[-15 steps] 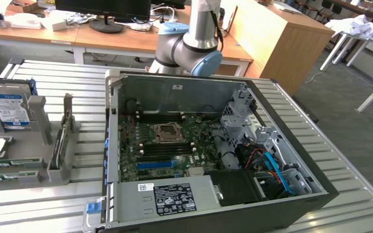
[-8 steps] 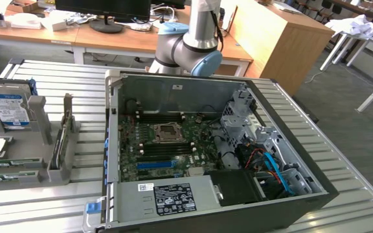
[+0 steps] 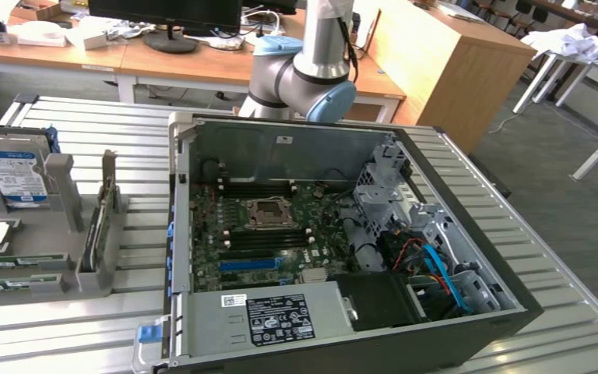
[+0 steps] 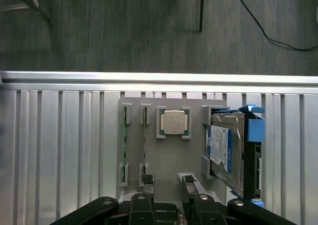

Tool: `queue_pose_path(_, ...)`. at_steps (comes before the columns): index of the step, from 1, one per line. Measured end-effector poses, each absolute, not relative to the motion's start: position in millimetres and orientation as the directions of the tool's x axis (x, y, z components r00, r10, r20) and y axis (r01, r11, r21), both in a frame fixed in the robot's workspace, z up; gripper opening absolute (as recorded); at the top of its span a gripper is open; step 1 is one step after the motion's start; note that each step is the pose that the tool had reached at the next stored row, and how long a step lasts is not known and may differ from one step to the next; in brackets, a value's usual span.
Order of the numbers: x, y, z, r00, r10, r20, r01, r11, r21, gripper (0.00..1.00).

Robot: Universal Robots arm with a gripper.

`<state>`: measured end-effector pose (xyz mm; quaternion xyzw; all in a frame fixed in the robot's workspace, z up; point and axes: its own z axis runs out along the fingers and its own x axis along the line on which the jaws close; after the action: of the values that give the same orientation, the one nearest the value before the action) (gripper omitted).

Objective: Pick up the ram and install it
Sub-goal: 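Pick up the ram and move it above insertion slot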

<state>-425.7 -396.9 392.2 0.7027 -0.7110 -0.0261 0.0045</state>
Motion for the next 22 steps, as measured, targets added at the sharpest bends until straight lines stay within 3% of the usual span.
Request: queue_pose_path(22, -429.7, -408.7, 382.6, -0.013, -0.999, -0.03, -0.999, 0.011, 0.043, 0.36)
